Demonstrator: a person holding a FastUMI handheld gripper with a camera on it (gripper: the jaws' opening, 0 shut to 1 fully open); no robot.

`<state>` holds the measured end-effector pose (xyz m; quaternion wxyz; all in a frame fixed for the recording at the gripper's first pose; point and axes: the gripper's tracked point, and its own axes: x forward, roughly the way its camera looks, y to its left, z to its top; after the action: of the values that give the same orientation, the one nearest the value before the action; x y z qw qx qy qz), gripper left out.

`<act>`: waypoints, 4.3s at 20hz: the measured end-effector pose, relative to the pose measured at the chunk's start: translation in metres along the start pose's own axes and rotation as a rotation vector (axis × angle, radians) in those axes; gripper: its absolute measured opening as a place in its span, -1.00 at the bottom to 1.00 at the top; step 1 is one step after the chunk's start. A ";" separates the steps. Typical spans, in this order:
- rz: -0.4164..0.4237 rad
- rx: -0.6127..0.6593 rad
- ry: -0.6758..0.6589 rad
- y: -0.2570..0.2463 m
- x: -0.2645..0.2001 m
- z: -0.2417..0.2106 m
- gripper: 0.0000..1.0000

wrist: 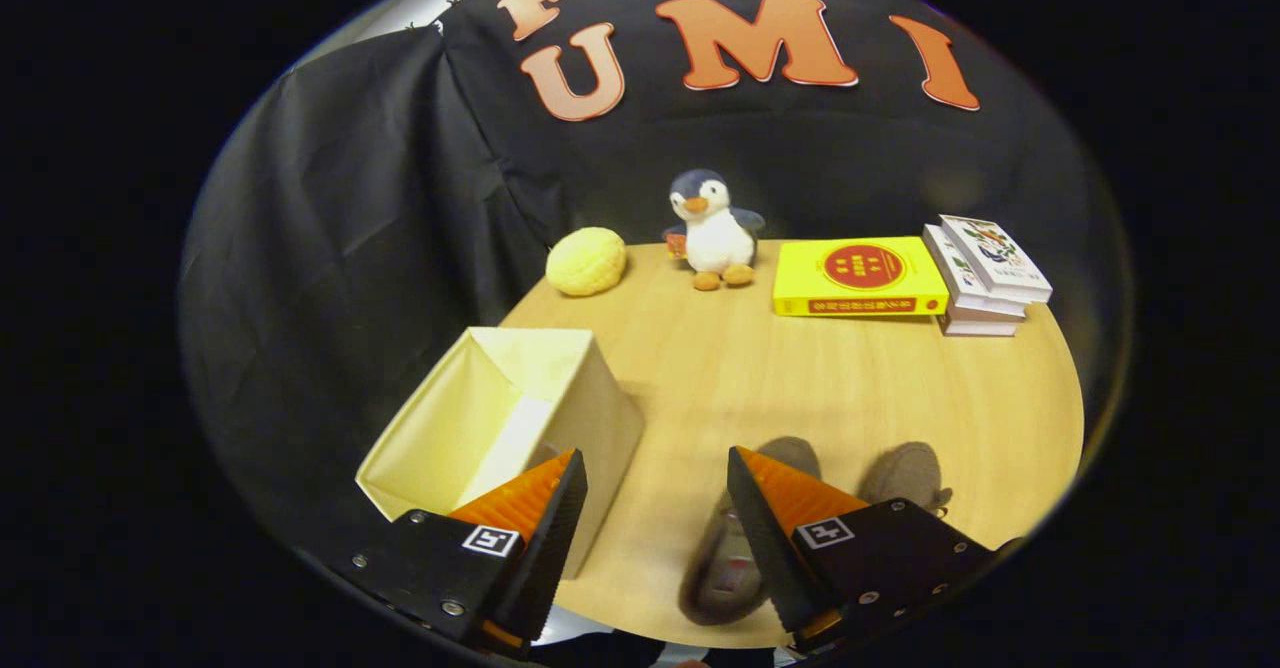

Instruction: Open the storage box then place both shoes into the box .Put the left shoe in first, then the right shoe, with the right side of both shoes facing outward in a uniform manner.

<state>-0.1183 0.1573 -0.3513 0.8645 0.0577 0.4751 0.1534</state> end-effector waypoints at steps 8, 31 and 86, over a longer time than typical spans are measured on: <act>-0.101 -0.028 0.103 -0.073 0.017 -0.073 0.66; -0.229 0.059 0.262 -0.109 0.068 -0.109 -0.77; 0.049 0.230 0.481 0.202 0.105 -0.062 -0.38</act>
<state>-0.1602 0.3788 -0.4195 0.7106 0.1290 0.6796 0.1283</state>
